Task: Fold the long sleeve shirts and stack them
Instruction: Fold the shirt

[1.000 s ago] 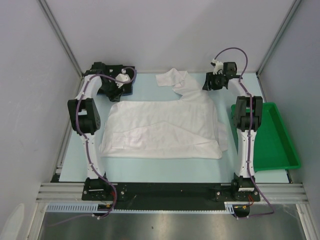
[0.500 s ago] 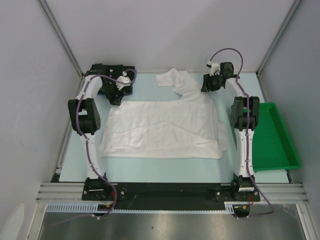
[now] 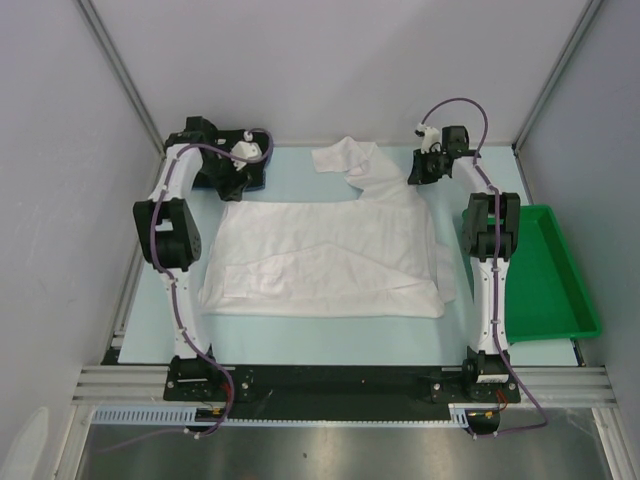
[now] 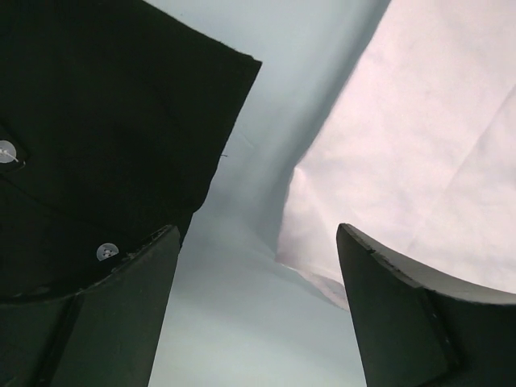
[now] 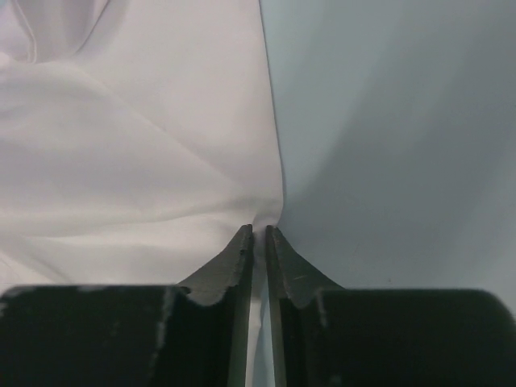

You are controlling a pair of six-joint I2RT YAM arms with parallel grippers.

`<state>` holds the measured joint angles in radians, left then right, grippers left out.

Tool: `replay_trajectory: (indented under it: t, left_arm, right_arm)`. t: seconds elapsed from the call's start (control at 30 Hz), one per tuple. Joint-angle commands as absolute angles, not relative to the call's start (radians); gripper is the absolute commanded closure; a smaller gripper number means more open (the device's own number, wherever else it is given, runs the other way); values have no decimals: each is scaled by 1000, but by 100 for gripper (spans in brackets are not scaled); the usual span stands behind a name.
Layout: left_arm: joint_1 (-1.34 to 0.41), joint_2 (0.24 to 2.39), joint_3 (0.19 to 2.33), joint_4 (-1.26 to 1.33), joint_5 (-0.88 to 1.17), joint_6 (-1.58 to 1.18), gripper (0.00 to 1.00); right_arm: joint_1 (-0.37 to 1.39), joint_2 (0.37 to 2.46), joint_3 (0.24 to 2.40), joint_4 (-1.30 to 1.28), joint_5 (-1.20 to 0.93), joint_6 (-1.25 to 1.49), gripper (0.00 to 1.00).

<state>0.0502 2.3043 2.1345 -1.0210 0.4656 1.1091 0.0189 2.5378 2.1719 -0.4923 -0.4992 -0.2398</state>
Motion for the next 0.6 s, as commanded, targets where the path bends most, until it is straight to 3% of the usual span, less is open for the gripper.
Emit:
replay_trajectory:
  t: [0.0, 0.17, 0.3, 0.47, 0.57]
  left_arm:
    - [19, 2249, 2158, -1095, 506, 1149, 15]
    - [18, 2322, 2155, -1054, 404, 1152, 15]
    - [31, 2384, 2183, -1048, 370, 1201, 20]
    - [32, 2413, 2195, -1046, 334, 1239, 32]
    - [37, 2410, 2195, -1048, 330, 1246, 46]
  right_arm:
    - [28, 2494, 2164, -483, -526, -206, 86]
    - [23, 2493, 2167, -472, -563, -189, 99]
    - [18, 2482, 2161, -453, -613, -149, 100]
    - [11, 2461, 2148, -410, -656, -94, 100]
    - [8, 2444, 2135, -385, -676, -61, 100]
